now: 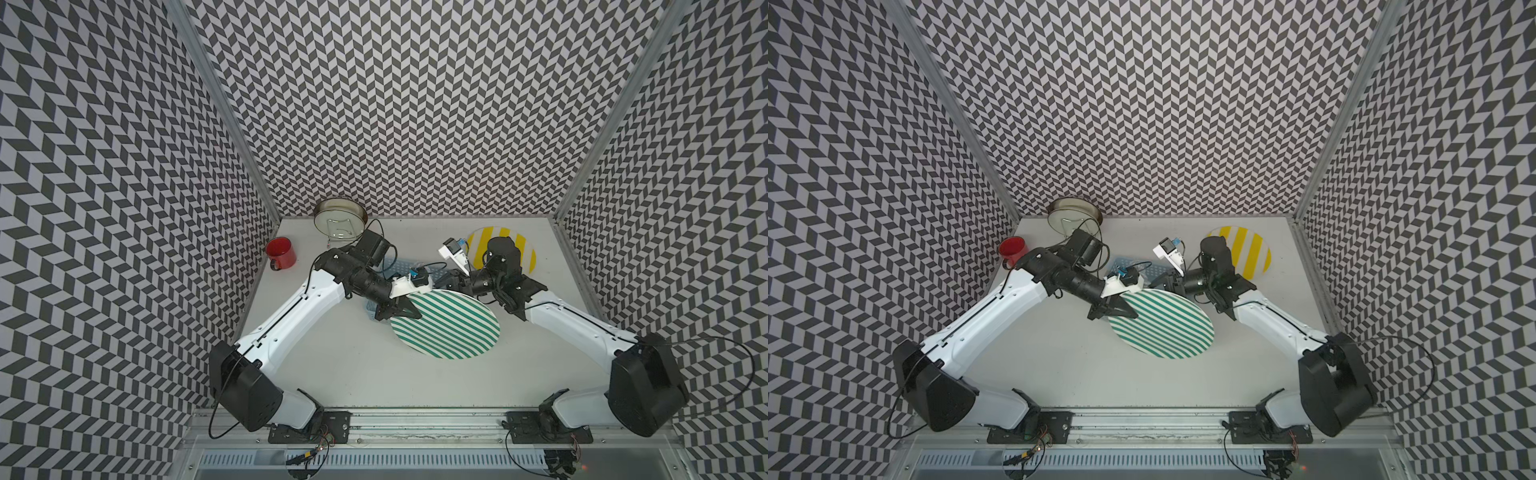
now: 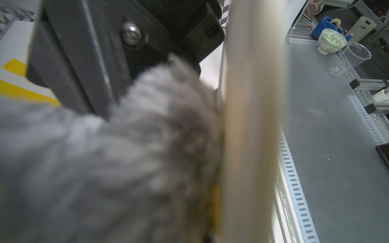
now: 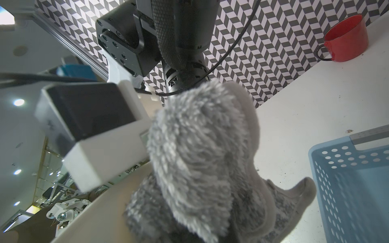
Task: Wipe the wet plate dry
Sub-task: Wipe the plate with towel.
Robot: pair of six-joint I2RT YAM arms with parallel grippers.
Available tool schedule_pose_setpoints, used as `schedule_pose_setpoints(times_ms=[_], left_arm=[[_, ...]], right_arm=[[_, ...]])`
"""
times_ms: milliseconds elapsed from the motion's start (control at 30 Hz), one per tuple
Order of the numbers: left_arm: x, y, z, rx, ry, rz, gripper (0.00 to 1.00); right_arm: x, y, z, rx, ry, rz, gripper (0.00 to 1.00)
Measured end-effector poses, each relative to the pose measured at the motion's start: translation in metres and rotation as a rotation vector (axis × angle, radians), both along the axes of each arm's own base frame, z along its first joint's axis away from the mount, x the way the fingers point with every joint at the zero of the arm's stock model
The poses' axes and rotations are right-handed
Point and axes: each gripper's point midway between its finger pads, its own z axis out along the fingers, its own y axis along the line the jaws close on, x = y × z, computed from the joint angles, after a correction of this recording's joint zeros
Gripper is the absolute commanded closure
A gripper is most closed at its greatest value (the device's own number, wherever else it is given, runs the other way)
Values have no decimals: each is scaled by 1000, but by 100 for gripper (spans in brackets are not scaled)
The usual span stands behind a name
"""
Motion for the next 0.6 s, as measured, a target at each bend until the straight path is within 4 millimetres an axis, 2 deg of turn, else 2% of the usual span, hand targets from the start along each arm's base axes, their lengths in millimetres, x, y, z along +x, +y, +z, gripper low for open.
schedule_pose_setpoints(times_ms=[300, 600], left_arm=[[12, 18, -3, 11, -6, 33, 100], [19, 34, -5, 26, -7, 62, 100]], right_arm=[[11, -17, 3, 8, 1, -75, 100], [16, -29, 16, 32, -31, -121, 100]])
